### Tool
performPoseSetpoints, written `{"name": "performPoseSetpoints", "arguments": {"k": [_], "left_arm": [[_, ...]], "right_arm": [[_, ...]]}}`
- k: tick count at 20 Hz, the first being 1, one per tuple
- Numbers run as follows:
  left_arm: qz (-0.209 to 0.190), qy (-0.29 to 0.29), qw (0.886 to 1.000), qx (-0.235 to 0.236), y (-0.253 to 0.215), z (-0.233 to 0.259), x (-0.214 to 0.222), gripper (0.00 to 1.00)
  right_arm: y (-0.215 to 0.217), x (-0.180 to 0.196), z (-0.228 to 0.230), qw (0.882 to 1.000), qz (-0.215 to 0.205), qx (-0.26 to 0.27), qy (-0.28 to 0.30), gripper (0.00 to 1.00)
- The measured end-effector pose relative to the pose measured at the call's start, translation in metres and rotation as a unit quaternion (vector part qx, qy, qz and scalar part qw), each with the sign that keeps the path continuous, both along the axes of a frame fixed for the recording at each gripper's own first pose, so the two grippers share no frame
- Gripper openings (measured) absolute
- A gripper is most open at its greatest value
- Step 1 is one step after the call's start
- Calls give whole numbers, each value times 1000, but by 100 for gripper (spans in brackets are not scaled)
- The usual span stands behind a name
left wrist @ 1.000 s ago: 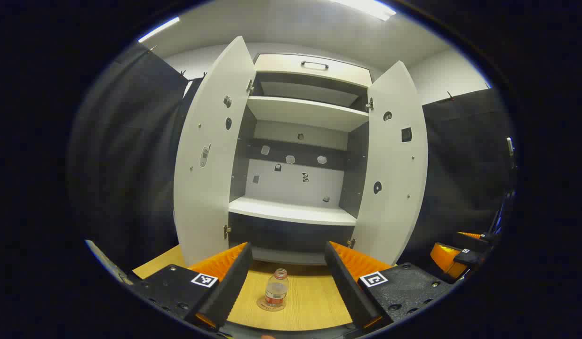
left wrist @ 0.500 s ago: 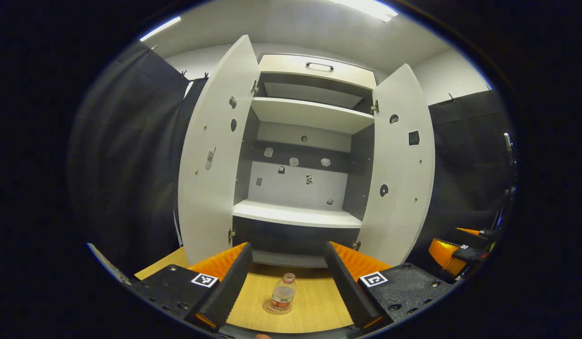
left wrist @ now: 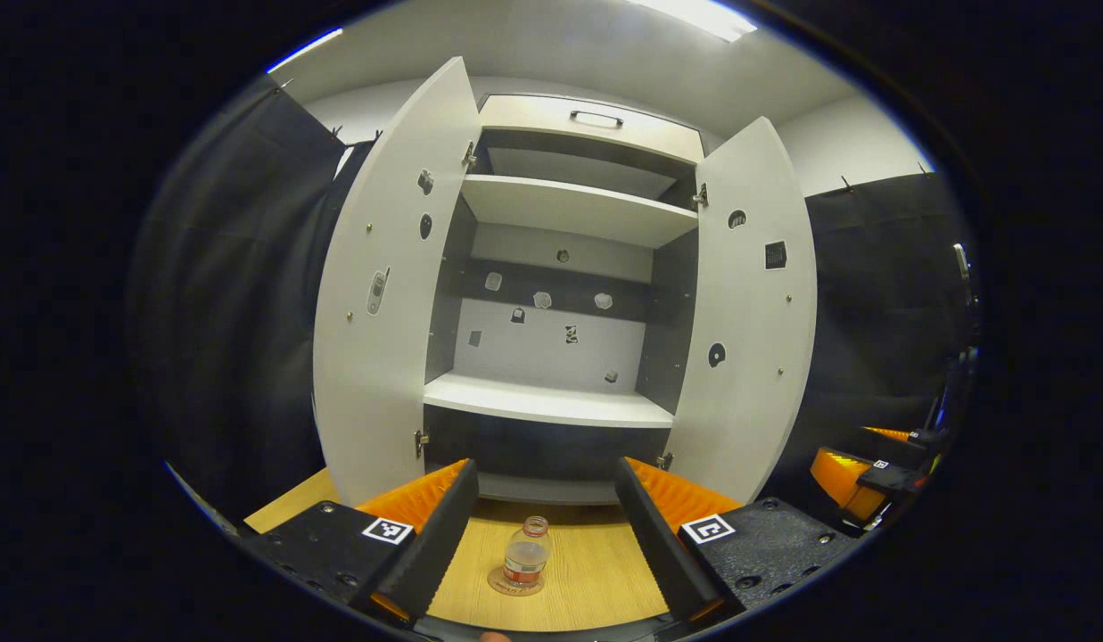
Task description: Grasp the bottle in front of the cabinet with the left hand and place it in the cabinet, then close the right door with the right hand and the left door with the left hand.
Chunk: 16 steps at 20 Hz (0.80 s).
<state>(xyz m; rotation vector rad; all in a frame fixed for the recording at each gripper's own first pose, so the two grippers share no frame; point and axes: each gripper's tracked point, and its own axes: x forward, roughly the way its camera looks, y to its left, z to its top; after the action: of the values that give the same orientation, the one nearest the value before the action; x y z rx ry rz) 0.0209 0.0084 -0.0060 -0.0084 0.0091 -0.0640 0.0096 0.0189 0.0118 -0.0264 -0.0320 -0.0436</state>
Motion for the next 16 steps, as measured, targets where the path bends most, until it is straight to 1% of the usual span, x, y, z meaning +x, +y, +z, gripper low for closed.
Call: {"name": "performPoseSetpoints", "arguments": {"k": [2, 3, 6, 8, 10, 12, 14, 16], "left_arm": [[-8, 2, 1000, -2, -3, -11, 4, 97], [-11, 7, 1000, -3, -3, -21, 7, 94], [-17, 40, 999, -3, -5, -63, 17, 94], [-13, 67, 998, -5, -3, -93, 26, 94], [-16, 93, 995, -15, -2, -125, 37, 94], [-10, 128, 991, -25, 3, -161, 45, 95], [-4, 153, 988, -33, 8, -186, 58, 95], [-1, 172, 985, -30, 12, -212, 65, 95]], "right_arm": [[-1, 0, 0, 1000, -1, 1, 1, 89], [0, 1, 0, 1000, 0, 1, 1, 90], [0, -1, -1, 1000, 1, -2, 2, 90], [-2, -2, -1, 1000, -1, -4, 3, 89], [-3, -2, -3, 1000, -2, -2, 4, 89], [-6, -4, -4, 1000, -4, -1, 7, 90], [-10, -6, -5, 1000, -9, -4, 9, 90], [-15, -8, -6, 1000, -15, -6, 11, 89]]}}
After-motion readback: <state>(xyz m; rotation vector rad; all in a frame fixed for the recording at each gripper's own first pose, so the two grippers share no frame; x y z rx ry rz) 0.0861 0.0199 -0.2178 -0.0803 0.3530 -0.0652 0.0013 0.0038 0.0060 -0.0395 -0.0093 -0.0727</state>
